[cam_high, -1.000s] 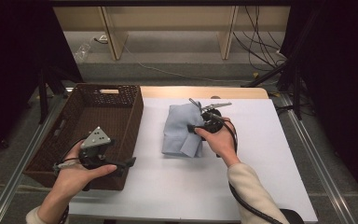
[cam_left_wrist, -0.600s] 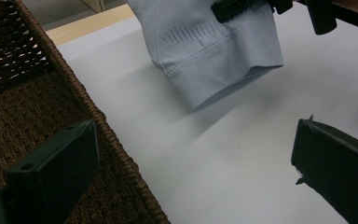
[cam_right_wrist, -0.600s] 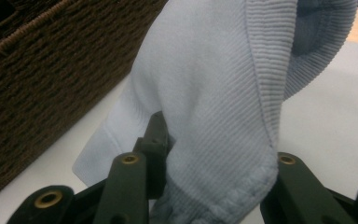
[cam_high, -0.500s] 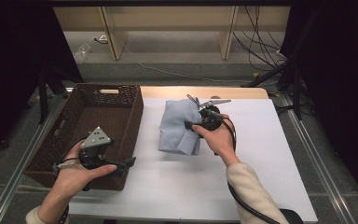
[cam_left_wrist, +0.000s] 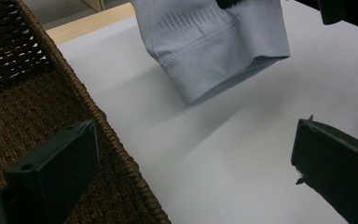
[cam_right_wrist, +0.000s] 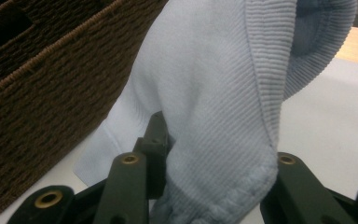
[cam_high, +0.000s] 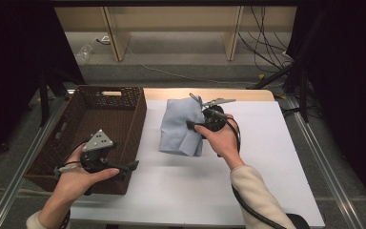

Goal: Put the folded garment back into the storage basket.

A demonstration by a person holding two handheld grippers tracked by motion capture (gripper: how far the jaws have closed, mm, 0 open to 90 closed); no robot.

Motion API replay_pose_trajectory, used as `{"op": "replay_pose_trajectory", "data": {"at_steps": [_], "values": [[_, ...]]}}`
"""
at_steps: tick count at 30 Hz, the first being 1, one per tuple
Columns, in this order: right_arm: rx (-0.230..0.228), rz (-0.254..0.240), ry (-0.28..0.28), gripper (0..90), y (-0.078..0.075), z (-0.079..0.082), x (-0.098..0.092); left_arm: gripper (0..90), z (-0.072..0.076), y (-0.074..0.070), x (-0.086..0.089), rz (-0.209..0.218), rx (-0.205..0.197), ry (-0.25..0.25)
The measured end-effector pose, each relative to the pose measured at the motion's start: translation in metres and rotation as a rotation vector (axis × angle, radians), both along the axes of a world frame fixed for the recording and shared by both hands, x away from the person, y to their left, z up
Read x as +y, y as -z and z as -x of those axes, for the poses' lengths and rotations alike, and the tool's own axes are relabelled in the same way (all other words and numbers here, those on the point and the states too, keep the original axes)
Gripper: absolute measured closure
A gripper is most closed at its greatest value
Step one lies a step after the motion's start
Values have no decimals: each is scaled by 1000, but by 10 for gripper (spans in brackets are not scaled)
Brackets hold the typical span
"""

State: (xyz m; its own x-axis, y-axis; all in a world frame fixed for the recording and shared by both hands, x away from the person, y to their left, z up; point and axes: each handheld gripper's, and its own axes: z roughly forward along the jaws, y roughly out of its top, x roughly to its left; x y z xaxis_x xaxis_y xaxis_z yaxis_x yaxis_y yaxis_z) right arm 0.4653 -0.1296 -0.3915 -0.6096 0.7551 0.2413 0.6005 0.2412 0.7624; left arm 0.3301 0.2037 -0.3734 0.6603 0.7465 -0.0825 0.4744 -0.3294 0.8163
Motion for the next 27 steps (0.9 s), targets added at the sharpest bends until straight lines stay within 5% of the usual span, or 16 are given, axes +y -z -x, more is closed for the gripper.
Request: {"op": "replay_pose_trajectory", "data": {"at_steps": [27], "values": [[-23,-20,2,639,-16,4,9,4,0,0,0,0,0,1]]}}
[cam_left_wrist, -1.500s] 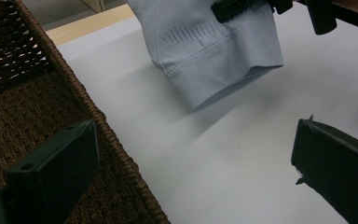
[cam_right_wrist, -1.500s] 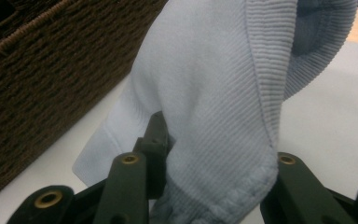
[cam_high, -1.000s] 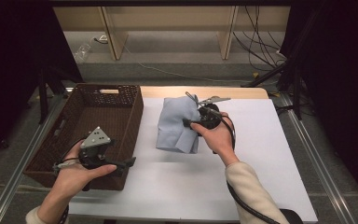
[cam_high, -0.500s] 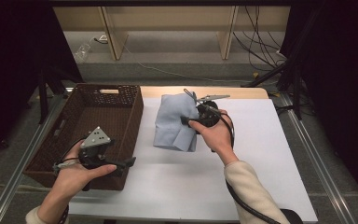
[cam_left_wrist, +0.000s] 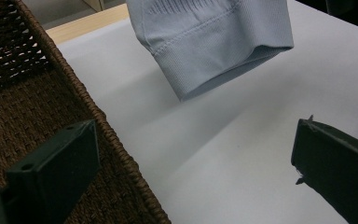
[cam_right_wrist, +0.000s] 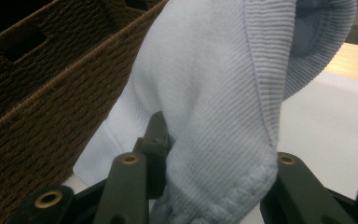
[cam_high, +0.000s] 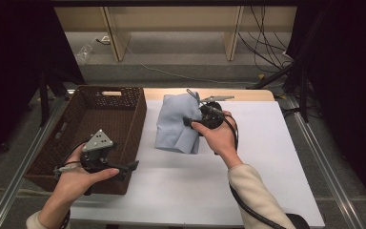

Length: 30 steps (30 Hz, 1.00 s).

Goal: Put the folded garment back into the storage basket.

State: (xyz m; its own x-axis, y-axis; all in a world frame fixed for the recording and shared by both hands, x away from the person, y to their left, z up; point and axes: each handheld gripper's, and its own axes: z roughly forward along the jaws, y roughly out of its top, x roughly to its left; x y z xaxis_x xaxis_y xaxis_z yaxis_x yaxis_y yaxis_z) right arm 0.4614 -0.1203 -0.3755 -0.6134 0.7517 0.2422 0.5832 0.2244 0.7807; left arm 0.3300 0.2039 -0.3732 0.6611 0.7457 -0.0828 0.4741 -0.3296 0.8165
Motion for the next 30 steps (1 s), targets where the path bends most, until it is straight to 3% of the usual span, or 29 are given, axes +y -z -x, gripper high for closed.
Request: {"op": "replay_pose_trajectory", "data": {"at_steps": [30], "values": [[-21,-15,-6,639,-17,-3,14,4,0,-1,1,-1,3,-1]]}}
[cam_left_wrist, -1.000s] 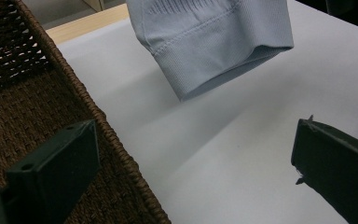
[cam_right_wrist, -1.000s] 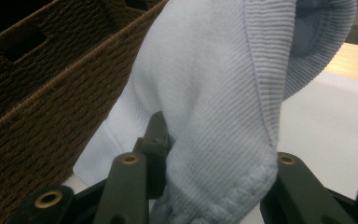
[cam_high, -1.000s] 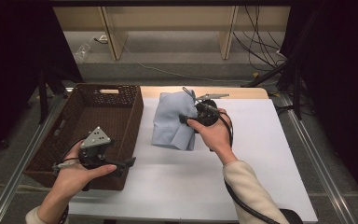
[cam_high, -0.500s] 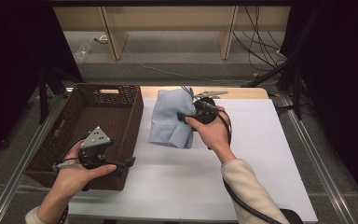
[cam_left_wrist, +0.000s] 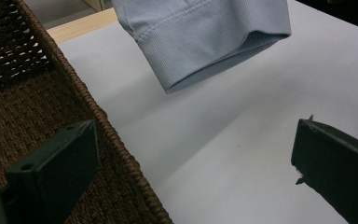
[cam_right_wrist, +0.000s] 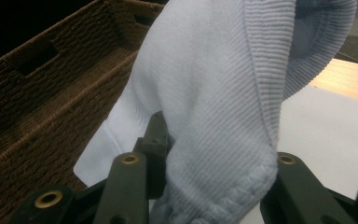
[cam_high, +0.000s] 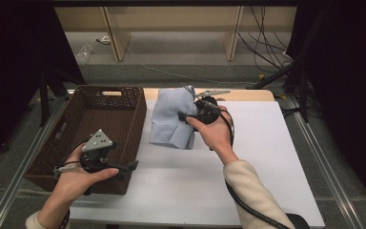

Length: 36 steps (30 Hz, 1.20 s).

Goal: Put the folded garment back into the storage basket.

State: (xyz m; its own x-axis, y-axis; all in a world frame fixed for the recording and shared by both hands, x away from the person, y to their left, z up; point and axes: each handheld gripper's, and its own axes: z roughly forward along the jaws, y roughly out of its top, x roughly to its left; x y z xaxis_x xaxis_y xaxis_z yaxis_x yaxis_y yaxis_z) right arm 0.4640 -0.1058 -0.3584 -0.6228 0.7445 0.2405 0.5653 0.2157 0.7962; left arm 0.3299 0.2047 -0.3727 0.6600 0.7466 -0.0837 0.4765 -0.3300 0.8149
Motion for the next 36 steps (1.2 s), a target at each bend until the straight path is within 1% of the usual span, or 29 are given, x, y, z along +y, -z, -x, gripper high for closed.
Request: {"op": "replay_pose_trajectory", "data": {"at_steps": [19,36], "values": [[-9,-12,-6,640,-7,-2,10,4,0,0,0,0,1,1],[-9,-22,5,640,-13,-4,14,4,0,0,0,1,3,1]]}}
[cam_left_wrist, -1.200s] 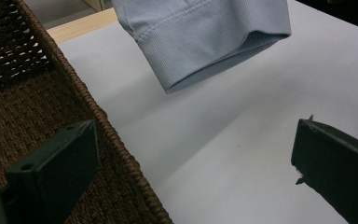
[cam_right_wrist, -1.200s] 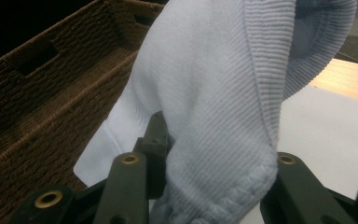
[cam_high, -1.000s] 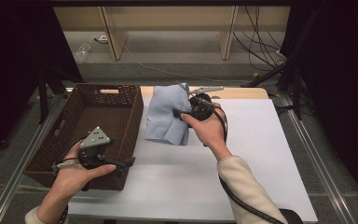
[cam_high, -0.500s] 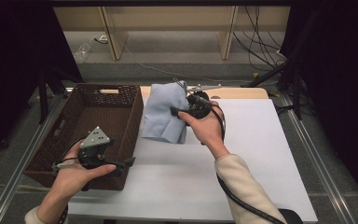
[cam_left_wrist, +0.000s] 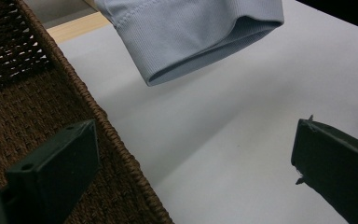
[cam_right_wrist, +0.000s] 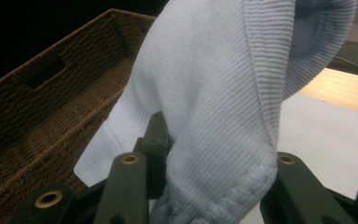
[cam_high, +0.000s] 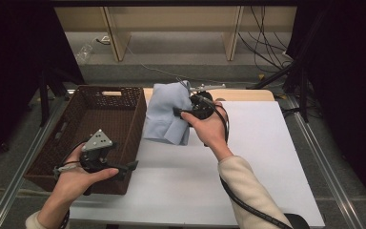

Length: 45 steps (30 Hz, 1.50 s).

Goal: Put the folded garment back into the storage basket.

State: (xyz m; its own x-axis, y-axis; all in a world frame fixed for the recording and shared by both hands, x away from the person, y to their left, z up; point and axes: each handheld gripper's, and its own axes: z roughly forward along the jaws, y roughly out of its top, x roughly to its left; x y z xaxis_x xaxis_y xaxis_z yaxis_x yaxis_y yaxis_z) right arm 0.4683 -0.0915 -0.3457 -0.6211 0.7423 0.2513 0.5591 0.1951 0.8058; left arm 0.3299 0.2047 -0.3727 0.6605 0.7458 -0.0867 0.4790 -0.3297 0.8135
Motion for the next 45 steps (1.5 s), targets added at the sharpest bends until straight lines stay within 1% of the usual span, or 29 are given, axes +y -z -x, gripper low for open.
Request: {"op": "replay_pose_trajectory", "data": {"at_steps": [13,29,45], "values": [[-5,2,-1,640,-3,-1,5,4,0,-1,1,3,-4,-1],[-17,-9,-1,640,-12,-3,10,4,0,-1,1,3,-4,1],[-26,-6,-5,640,-17,-4,16,4,0,-2,1,7,-6,-1]]}}
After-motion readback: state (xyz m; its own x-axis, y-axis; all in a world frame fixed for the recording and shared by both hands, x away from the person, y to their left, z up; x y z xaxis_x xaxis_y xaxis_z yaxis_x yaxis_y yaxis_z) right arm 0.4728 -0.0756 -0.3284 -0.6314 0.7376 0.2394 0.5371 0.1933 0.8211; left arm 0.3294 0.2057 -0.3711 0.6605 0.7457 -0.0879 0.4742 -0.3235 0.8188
